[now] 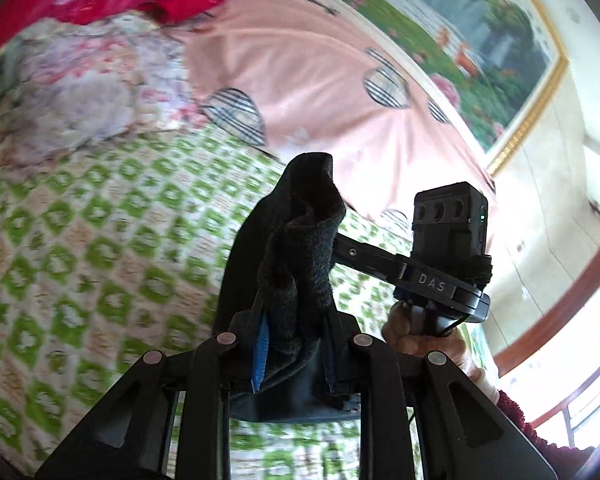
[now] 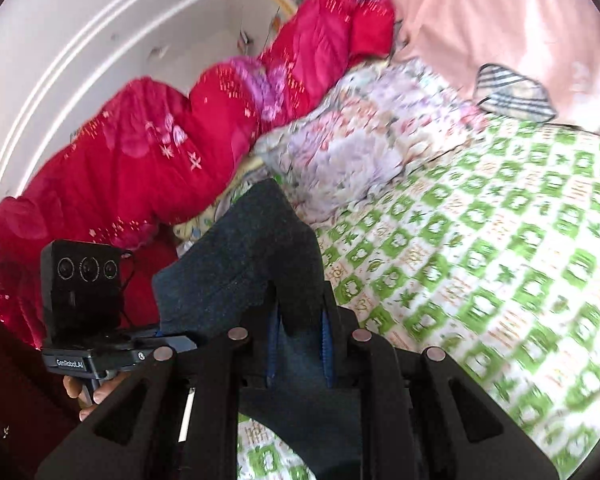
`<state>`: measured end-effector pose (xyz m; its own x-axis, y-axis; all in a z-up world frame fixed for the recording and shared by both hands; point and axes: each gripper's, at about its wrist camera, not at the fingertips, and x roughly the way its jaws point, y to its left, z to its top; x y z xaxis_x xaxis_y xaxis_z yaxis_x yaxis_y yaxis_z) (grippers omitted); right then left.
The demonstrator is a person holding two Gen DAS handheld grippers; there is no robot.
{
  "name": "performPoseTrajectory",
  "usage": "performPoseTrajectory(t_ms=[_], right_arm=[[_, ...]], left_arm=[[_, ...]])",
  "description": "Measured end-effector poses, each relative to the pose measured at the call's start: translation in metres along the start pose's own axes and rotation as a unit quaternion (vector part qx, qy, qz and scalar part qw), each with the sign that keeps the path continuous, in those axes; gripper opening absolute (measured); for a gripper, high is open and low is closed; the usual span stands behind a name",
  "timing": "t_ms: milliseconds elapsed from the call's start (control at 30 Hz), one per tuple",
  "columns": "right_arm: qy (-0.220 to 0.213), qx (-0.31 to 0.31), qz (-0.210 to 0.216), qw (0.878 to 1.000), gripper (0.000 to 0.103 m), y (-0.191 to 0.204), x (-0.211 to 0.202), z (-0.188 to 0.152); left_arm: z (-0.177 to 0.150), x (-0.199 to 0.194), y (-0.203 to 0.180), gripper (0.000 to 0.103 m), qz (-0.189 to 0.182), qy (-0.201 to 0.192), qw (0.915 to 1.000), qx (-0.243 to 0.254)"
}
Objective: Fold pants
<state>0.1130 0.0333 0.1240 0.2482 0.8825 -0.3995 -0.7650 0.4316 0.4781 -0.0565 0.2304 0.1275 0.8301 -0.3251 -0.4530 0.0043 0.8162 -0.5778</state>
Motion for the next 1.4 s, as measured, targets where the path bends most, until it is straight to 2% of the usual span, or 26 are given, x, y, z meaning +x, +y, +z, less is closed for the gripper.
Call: performPoseTrajectory(t_ms=[267, 733, 1033, 1267, 1400], right_arm=[[-0.05, 0.031, -0.024, 0.998, 0.019, -0.03, -0.057, -0.032], [-0.101, 0.1, -0.063, 0.988, 0.019, -0.081, -0.138, -0.099], [-0.11, 0.136, -0.09, 0.98, 0.019, -0.102, -0.163, -0.131], [-0.102, 0.157, -0.12, 0.975, 0.019, -0.117, -0.174, -0.148], [-0.087, 0.171, -0.153, 0.969, 0.021, -0.121, -0.177, -0.158]], left_arm=[[-0.016, 0.037, -0.057, 0.022, -0.016, 0.043, 0.997, 0.062], [-0.071, 0.117, -0.136, 0.022, -0.034, 0.127, 0.9814, 0.14], [-0.102, 0.155, -0.158, 0.022, -0.027, 0.164, 0.9693, 0.181], [-0.119, 0.179, -0.165, 0.022, -0.022, 0.184, 0.9629, 0.196], [-0.131, 0.194, -0.165, 0.023, -0.023, 0.196, 0.9581, 0.208]])
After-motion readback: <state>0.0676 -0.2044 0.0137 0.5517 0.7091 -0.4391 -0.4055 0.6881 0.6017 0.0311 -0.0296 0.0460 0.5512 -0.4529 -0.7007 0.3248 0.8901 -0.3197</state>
